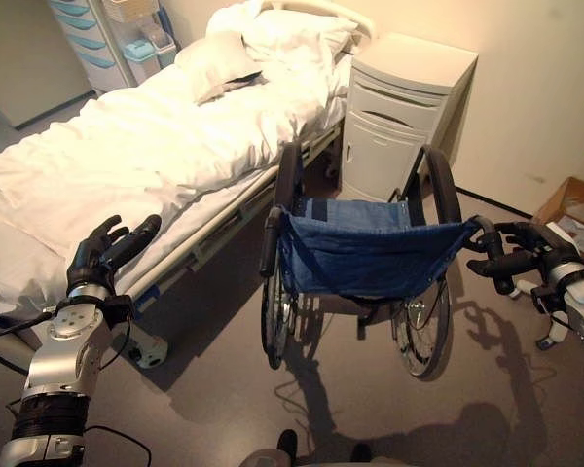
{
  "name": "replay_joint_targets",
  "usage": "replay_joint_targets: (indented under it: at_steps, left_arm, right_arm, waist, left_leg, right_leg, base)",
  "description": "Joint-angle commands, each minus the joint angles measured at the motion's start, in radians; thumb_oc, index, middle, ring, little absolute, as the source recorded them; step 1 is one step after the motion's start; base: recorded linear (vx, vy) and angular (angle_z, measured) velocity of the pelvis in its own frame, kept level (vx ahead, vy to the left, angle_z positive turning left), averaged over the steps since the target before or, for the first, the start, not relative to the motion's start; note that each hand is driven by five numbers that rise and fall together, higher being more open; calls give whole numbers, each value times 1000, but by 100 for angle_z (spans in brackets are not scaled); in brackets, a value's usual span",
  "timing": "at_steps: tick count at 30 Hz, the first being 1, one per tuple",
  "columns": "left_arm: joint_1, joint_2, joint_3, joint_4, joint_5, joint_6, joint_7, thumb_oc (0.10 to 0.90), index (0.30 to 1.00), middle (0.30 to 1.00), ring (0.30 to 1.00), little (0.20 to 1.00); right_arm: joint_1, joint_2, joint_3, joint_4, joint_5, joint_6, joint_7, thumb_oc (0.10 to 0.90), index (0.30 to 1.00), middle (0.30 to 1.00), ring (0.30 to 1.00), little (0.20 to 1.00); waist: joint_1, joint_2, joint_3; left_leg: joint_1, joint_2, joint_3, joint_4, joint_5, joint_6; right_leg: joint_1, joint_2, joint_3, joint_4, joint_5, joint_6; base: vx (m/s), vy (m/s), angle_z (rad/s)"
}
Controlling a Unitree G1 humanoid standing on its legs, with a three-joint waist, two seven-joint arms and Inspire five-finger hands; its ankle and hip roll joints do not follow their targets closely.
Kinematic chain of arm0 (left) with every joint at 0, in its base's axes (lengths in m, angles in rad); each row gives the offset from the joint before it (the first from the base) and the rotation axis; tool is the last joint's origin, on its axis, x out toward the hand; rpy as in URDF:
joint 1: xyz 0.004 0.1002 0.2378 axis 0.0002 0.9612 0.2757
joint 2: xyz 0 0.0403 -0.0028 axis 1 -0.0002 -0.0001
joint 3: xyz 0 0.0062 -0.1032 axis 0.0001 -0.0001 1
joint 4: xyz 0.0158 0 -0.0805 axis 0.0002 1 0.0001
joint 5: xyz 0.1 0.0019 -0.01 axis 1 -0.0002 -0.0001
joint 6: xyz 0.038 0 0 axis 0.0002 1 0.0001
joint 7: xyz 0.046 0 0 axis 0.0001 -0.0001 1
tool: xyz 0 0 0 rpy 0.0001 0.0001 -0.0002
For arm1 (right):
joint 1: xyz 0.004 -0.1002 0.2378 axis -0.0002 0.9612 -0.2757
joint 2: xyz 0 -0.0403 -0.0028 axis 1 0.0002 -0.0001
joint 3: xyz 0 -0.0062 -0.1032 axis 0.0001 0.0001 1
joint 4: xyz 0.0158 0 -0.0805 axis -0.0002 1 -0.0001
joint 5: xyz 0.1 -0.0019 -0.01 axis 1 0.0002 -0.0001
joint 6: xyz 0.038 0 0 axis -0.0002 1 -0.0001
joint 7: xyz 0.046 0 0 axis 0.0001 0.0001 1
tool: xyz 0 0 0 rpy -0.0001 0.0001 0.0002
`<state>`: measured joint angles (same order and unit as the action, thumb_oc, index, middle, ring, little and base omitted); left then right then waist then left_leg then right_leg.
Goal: Push the wheelchair next to the bed
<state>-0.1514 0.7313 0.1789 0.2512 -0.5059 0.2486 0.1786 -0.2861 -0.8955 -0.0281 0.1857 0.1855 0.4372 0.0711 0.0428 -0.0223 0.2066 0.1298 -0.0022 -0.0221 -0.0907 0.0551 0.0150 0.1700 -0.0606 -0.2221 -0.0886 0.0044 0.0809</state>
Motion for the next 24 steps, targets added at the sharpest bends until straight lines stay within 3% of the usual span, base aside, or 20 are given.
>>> replay_joint_targets:
  at_steps: [1,7,13,15,16,17,19,24]
  left_arm:
    - [-43,144,37,-40,1,-82,18,800,900,900,900,900]
    - [-38,142,40,-54,0,-78,20,800,900,900,900,900]
    - [-28,128,47,-64,6,-84,21,800,900,900,900,900]
    - [-29,122,45,-58,6,-94,18,800,900,900,900,900]
    - [-30,112,45,-49,4,-112,13,800,900,900,900,900]
    - [-31,113,45,-48,2,-116,12,800,900,900,900,900]
    - [-27,90,54,-28,-36,-170,0,800,900,900,900,900]
    - [-25,37,61,-8,-126,-257,-9,800,900,900,900,900]
  right_arm:
    - [-121,-212,-78,-27,-163,-73,-72,800,900,900,900,900]
    - [-100,-212,-89,-53,-215,-70,-85,800,900,900,900,900]
    - [-86,-155,-122,-82,53,-116,-179,800,900,900,900,900]
    - [-83,-110,-140,-88,207,-155,-213,800,900,900,900,900]
    - [-79,-59,-163,-99,359,-215,-227,800,900,900,900,900]
    - [-76,-55,-166,-101,373,-218,-223,800,900,900,900,900]
    - [-58,38,-224,-116,591,-360,-241,800,900,900,900,900]
    - [-52,159,-301,-114,832,-546,-203,800,900,900,900,900]
  waist:
    - [-9,-28,-123]
    - [-12,-26,-121]
    - [-11,-23,-118]
    - [-10,-21,-118]
    - [-11,-18,-119]
    - [-11,-19,-119]
    - [-13,-13,-123]
    - [-10,-6,-139]
  left_leg:
    - [54,-36,102,3,-80,-5]
    - [54,-35,104,3,-79,-4]
    - [57,-34,106,3,-81,-4]
    - [57,-34,104,3,-84,-3]
    - [57,-33,105,3,-86,-4]
    - [58,-33,105,3,-86,-4]
    - [59,-31,109,3,-91,-6]
    - [57,-32,109,3,-100,-7]
  right_leg:
    - [-1,25,80,1,31,11]
    - [-3,26,86,1,34,12]
    - [0,25,86,1,32,12]
    - [1,24,85,1,30,11]
    - [1,23,82,1,29,12]
    - [2,22,81,1,28,12]
    - [2,19,74,1,26,14]
    - [-2,17,67,1,21,17]
  base:
    - [0,0,0]
    - [0,0,0]
    - [0,0,0]
    - [0,0,0]
    - [0,0,0]
    - [0,0,0]
    - [0,0,0]
    - [0,0,0]
